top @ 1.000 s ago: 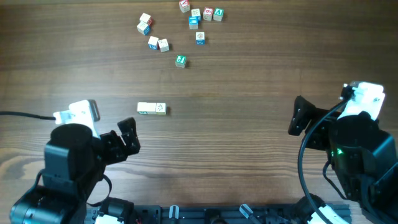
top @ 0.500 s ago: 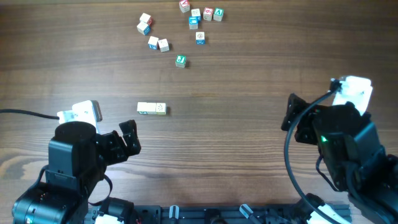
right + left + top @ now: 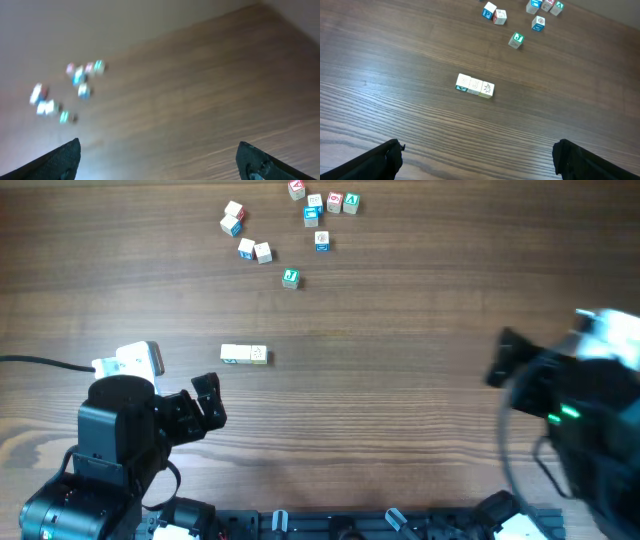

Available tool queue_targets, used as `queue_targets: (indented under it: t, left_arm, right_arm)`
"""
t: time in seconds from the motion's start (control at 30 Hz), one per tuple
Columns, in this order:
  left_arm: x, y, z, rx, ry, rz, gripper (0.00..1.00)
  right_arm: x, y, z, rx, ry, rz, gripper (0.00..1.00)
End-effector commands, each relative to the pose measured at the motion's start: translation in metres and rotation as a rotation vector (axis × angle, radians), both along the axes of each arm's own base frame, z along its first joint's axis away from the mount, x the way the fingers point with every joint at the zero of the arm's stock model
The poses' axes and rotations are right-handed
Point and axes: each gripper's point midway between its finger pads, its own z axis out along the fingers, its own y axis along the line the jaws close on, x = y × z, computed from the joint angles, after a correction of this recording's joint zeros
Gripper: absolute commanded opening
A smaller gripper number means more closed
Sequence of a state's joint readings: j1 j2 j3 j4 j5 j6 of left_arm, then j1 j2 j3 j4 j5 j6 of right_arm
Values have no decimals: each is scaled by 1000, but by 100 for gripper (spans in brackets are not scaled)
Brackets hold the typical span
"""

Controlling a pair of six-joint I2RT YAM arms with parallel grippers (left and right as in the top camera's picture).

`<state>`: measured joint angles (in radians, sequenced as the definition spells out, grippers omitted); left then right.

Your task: Form a horizontal line

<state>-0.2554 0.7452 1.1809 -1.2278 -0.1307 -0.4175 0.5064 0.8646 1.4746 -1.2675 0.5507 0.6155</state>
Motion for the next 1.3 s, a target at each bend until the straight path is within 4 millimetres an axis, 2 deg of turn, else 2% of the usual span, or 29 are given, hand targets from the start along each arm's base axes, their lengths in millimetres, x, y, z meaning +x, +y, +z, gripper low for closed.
queue_targets:
  t: [0.0, 0.2, 0.4, 0.53, 0.6, 0.87, 1.03, 1.13, 1.27]
  left_arm:
    - [0, 1, -2, 4, 4, 12, 100]
    - [0, 1, -2, 4, 4, 12, 100]
    - [0, 1, -2, 4, 4, 12, 100]
    - [0, 1, -2, 4, 4, 11, 100]
    - [0, 1, -2, 4, 4, 12, 100]
    - [0, 1, -2, 4, 4, 11, 100]
    - [0, 1, -2, 4, 4, 11, 100]
    - [0, 1, -2, 4, 4, 11, 100]
    - [0, 1, -2, 4, 4, 11, 100]
  right_arm:
    - [-16, -21, 9, 72, -117, -34, 100]
    - [-27, -12, 14, 107, -415, 91, 100]
    - [-22, -21, -23, 190, -655, 28, 100]
    - [-24, -32, -44, 260, -729, -41, 100]
    - [-22, -35, -48, 277, -756, -53, 100]
    - [-7, -35, -41, 269, -932, -20, 100]
    - [-5, -27, -41, 274, -1086, 51, 100]
    - [-7, -23, -47, 274, -1151, 87, 100]
    - [1, -22, -66, 275, -1121, 87, 100]
